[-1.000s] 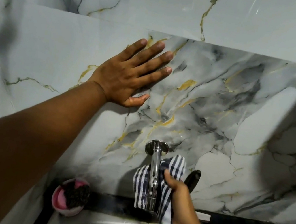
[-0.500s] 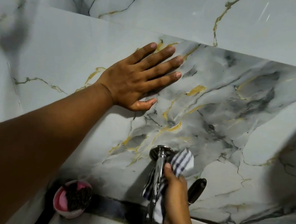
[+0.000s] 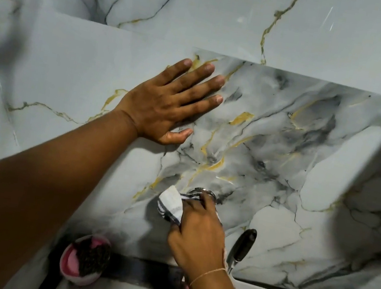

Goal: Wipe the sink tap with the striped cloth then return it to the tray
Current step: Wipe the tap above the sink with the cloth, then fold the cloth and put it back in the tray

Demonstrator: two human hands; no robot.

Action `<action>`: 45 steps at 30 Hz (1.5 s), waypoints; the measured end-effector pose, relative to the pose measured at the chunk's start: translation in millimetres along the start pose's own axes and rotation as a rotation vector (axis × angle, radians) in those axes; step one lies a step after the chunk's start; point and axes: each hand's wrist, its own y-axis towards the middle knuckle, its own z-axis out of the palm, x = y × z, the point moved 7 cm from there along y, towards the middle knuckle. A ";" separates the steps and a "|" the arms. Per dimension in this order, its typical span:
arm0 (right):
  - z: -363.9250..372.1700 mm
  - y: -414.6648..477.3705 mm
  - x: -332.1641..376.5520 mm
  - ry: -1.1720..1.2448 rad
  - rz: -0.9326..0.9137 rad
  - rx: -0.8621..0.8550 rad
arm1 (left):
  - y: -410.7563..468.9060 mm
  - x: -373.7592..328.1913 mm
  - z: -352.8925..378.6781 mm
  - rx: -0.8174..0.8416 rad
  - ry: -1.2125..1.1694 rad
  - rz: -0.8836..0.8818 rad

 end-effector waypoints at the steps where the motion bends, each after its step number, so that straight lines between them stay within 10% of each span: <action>1: 3.1 -2.2 2.2 -0.021 -0.009 0.012 | 0.1 0.3 -0.1 0.001 0.001 0.001; 35: 34.4 -105.6 -6.3 -0.044 -0.277 -0.074 | 2.4 -2.9 -6.2 0.110 -0.046 0.009; 38: -3.4 -113.6 -27.4 0.494 -0.117 -0.065 | 4.8 -3.4 -14.6 0.203 -0.116 -0.033; 42: -37.9 -140.0 -90.5 1.422 0.317 -0.036 | 10.3 -46.4 -49.2 0.367 -0.544 -0.410; 45: -41.1 -164.1 -139.3 1.626 0.617 -0.038 | -21.0 -129.8 -73.8 0.471 -1.464 -1.232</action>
